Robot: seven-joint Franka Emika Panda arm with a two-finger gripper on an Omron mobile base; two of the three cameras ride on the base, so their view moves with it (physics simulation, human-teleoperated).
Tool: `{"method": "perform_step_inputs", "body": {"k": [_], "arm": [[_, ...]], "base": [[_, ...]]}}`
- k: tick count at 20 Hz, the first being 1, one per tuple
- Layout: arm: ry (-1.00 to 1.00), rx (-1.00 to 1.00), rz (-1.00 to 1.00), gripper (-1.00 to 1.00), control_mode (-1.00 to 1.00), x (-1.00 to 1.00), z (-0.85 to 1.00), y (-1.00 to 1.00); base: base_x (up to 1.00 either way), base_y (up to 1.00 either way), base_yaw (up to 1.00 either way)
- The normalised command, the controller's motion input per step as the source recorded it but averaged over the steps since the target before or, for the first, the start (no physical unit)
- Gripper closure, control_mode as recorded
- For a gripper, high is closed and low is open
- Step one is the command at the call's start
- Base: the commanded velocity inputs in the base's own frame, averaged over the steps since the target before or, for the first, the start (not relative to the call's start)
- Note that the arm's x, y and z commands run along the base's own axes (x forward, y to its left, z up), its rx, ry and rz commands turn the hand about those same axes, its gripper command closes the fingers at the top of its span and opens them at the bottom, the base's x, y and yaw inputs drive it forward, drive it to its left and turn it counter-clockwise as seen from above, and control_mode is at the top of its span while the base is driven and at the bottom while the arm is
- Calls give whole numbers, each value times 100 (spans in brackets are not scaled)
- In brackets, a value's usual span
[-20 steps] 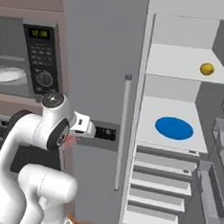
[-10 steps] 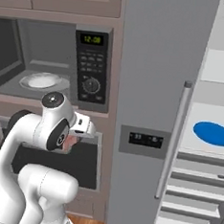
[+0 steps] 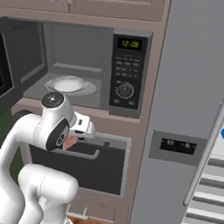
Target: Transport the steak from the fridge to the microwave and turn on the microwave.
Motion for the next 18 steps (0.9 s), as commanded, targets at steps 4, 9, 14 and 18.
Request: {"method": "perform_step_inputs", "body": {"k": [4,9,14,18], "arm": [[0,0,0,100,100,0,0,0],[0,0,0,100,100,0,0,0],[0,0,0,100,100,0,0,0],[0,0,0,100,100,0,0,0]], "base": [[7,50,0],[5,44,0],[1,11,0],[0,0,0]]}}
